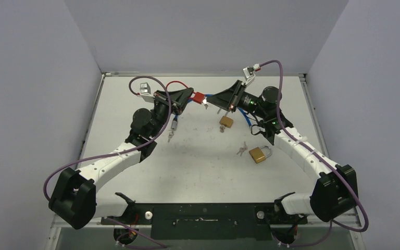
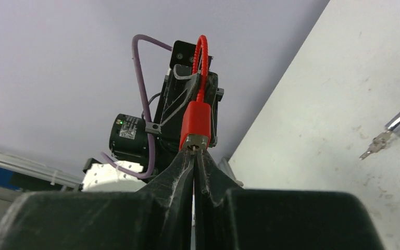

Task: Unlock with the key

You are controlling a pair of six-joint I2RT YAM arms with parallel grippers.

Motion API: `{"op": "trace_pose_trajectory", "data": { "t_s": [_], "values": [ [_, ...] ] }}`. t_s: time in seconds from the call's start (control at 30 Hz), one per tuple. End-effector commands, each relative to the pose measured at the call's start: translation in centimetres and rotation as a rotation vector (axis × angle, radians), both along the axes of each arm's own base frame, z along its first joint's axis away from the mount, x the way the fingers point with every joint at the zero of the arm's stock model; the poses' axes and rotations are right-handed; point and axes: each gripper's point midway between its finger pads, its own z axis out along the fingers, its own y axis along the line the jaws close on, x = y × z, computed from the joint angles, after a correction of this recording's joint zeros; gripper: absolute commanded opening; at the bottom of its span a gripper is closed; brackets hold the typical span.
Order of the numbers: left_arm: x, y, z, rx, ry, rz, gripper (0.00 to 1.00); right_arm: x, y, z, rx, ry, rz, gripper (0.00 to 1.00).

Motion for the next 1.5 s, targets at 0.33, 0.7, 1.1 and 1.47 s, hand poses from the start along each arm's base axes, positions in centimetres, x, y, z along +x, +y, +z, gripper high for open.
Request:
{"op": "trace_pose_trajectory", "data": {
  "t_s": [0.33,0.7,1.1,1.47],
  "values": [
    [-4.4,-4.1,3.0,0.019,-0.161,-0.202,0.00,-0.1,1.8,3.0,0.200,0.200,0.059,0.00],
    [-4.7,-3.8,5.0,-0.077,-0.189,-0.205,0.00,1.2,3.3,-1.8,-0.150,0.032,-0.070,0.00],
    [-4.2,-1.5,3.0,0.019,-0.209,-0.090,0.00,0.4,0.7,0.2,-0.009,0.018,-0.081,0.35],
    [-4.1,-1.2,2.6,0.077,-0.218,-0.096,0.00,-2.3,-1.0,2.7,-0.003,-0.106,-0.030,0.76]
  ]
}}
